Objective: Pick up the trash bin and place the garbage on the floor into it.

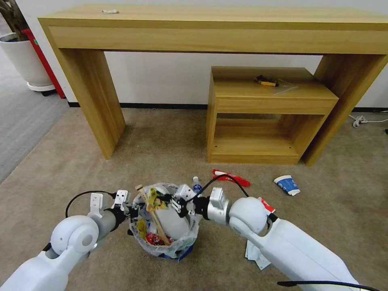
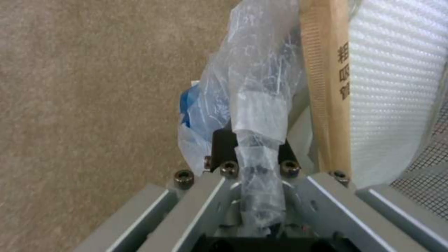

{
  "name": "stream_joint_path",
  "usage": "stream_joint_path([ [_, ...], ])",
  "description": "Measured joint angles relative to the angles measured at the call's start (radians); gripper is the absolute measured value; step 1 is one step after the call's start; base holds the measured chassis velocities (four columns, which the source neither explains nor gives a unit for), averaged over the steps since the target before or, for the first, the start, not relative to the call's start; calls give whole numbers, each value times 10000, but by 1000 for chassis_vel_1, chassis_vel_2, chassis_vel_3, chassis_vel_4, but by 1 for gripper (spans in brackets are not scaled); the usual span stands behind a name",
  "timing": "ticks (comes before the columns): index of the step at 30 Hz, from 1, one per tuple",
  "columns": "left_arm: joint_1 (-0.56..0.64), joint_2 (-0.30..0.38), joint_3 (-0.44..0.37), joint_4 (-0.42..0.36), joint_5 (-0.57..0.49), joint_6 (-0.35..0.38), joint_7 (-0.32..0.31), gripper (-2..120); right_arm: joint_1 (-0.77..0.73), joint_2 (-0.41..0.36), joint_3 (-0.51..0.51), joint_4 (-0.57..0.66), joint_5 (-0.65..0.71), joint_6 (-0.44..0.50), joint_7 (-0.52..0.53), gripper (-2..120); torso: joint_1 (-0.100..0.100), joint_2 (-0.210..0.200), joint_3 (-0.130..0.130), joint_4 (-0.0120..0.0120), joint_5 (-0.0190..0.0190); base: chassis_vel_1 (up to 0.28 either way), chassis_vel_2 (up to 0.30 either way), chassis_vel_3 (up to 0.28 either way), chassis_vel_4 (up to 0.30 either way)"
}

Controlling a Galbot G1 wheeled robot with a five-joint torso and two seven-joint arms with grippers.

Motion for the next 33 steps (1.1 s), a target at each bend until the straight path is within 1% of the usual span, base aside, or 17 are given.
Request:
stream_joint_path([
  [1,0,0,0,0,0,0,0,0,0,0,0,0,0,0,0,0,0,0,0,0,0,0,0,0,0],
  [3,144,140,-137,-55,-63,0,8,0,-116,57,-52,-76,-215,45,181,12,0,0,0,1,0,0,0,0,0],
  [5,198,179,-202,-70,-74,0,12,0,-150,97,-52,-76,-190,52,311,15,0,0,-1,1,1,0,0,0,0],
  [8,325,184,-298,-161,-92,0,34,0,-205,174,-34,-117,-24,62,598,28,-1,0,-1,1,0,0,0,0,0],
  [9,325,184,-298,-161,-92,0,34,0,-205,174,-34,-117,-24,62,598,28,-1,0,-1,1,0,0,0,0,0],
  [10,360,167,-308,-191,-91,0,34,0,-230,186,-10,-133,-11,74,637,34,0,0,-1,0,0,0,0,0,0],
  [15,642,77,-475,-299,-27,1,28,0,-565,190,441,-4,100,85,937,54,-1,0,-1,1,0,0,0,0,0],
  [16,642,77,-475,-299,-27,1,28,0,-565,190,441,-4,100,85,937,54,-1,0,-1,1,0,0,0,0,0],
  [19,985,-163,-903,-210,165,2,108,0,-1264,72,1203,106,154,118,1876,69,-1,0,-1,1,1,0,0,0,0],
  [20,985,-163,-903,-210,165,2,108,0,-1264,72,1203,106,154,118,1876,69,-1,0,-1,1,1,0,0,0,0],
  [21,1119,-266,-1114,-136,275,1,199,0,-1648,-18,1616,125,143,167,2299,75,-1,0,-1,2,1,0,0,0,0],
  [23,1320,-380,-1423,-37,456,2,384,0,-2217,-143,2312,110,20,304,2550,84,-1,0,-2,1,2,0,0,0,0],
  [24,1320,-380,-1423,-37,456,2,384,0,-2217,-143,2312,110,20,304,2550,84,-1,0,-2,1,2,0,0,0,0],
  [27,1535,-609,-1773,-13,707,3,599,0,-3616,-342,3972,-279,-720,1008,2360,96,-2,0,-2,0,3,0,0,0,0],
  [28,1535,-609,-1773,-13,707,3,599,0,-3616,-342,3972,-279,-720,1008,2360,96,-2,0,-2,0,3,0,0,0,0],
  [30,1606,-1011,-1887,-43,829,3,634,0,-5064,-339,5354,-529,-1116,1596,2202,100,-2,-1,-2,-2,3,0,0,0,0],
  [33,1667,-1211,-1894,-83,913,3,636,0,-5966,-290,6209,-568,-1169,1917,2076,100,-2,-1,-3,-5,3,0,0,0,0],
])
